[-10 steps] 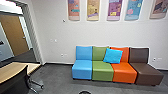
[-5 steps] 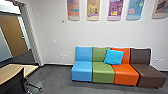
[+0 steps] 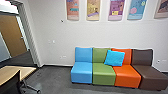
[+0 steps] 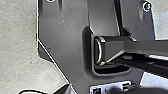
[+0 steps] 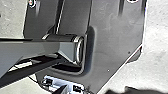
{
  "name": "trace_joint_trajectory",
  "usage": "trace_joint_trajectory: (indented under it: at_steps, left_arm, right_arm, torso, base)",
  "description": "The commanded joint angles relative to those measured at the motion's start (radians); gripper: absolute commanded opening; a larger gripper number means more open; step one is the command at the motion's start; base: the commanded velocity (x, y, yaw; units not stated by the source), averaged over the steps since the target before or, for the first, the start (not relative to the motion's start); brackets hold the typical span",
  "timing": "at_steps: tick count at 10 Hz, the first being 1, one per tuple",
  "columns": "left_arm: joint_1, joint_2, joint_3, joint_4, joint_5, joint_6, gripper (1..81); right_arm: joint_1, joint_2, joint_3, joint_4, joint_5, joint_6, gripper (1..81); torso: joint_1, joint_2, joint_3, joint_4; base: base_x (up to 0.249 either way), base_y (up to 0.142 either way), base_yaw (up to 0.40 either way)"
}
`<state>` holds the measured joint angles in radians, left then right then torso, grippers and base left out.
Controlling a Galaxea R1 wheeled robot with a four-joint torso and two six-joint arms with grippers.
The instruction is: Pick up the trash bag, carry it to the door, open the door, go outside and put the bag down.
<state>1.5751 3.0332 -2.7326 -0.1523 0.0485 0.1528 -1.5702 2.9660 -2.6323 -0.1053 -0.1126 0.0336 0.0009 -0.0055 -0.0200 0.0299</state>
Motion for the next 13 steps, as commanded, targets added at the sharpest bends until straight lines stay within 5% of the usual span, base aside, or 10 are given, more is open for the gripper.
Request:
trace_joint_trajectory:
  at_steps: [1,13]
  left_arm:
    - [-0.031,-0.003,-0.003,0.010,0.065,0.001,81.1]
    - [-0.030,-0.008,-0.003,0.008,0.065,0.002,81.1]
  right_arm:
    - [0.040,0.003,0.009,-0.010,-0.065,-0.008,81.1]
    - [0.045,0.004,0.009,-0.010,-0.065,-0.008,81.1]
  torso:
    - [0.000,0.000,0.000,0.000]
    - [0.000,0.000,0.000,0.000]
  base:
    - [0.138,0.000,0.000]
    - [0.128,0.000,0.000]
